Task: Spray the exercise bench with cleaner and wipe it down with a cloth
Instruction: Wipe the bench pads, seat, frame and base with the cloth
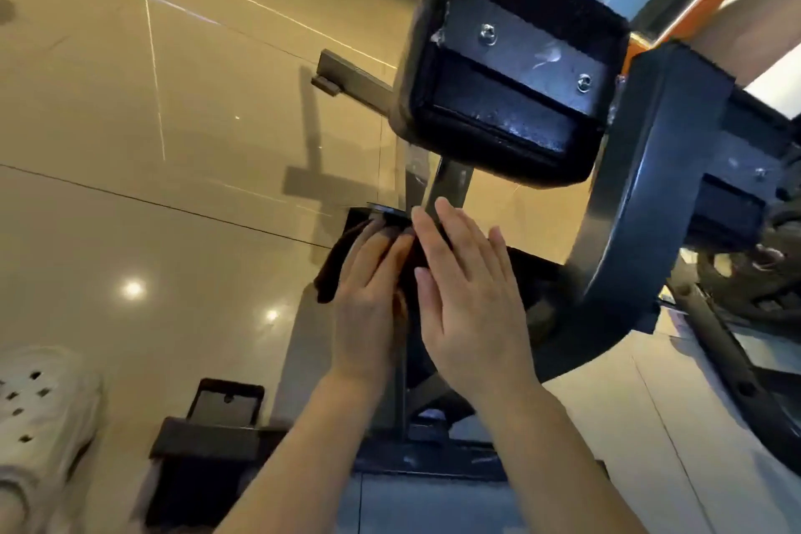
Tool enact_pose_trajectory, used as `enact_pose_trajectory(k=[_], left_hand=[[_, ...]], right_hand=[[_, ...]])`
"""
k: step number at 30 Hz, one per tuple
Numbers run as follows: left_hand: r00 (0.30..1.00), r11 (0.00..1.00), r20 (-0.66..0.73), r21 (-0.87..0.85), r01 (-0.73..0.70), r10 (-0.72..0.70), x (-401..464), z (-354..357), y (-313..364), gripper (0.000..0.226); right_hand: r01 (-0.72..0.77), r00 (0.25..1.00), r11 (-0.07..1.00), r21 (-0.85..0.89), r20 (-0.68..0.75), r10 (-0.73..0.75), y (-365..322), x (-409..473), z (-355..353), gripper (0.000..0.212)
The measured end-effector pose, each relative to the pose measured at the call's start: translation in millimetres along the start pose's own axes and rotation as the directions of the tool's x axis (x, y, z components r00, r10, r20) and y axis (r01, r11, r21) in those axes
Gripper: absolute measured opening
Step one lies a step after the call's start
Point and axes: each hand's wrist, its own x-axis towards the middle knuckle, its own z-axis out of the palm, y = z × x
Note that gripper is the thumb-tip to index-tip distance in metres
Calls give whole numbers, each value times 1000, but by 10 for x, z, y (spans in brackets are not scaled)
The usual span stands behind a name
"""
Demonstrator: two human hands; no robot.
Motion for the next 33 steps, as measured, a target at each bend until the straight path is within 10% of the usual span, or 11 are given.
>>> enact_pose_trajectory(k=[8,19,26,31,33], left_hand=[[903,873,-46,-280,399,-428,-6,-21,31,43],[809,636,272,-508,581,-522,196,-220,-75,34],[572,277,315,-639,718,-757,332,-223,178,30],[277,-108,443,-668,736,-853,511,-261,140,25],[307,-99,500,-631,769,-810,538,-288,48,20]], right_hand=[[-185,982,977,105,45,181,-171,147,12,49],[-168,904,986,22,401,145,-202,144,-162,58],[-195,880,974,-115,419,225,-277,104,-71,62],[-203,863,974,-104,451,228,-298,132,-136,63],[-206,849,972,-113,473,235,-291,144,-150,64]])
